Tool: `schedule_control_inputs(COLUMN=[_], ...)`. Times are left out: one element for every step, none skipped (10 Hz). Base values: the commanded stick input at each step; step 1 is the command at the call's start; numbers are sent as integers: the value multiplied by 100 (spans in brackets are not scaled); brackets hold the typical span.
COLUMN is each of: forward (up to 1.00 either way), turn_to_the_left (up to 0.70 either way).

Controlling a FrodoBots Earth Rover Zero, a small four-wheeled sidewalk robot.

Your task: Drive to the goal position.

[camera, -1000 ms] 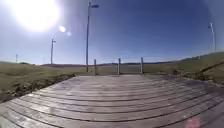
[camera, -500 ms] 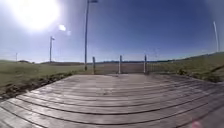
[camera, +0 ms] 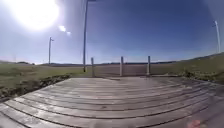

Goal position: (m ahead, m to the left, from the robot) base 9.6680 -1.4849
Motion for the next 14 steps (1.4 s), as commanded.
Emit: schedule_control_inputs(forward=[100,100,100,100,100,100,100,100,100,100,100,100,100,100], turn_to_the_left=[-40,-34,-18,-3,0,0,0,0,0,0,0,0,0,0])
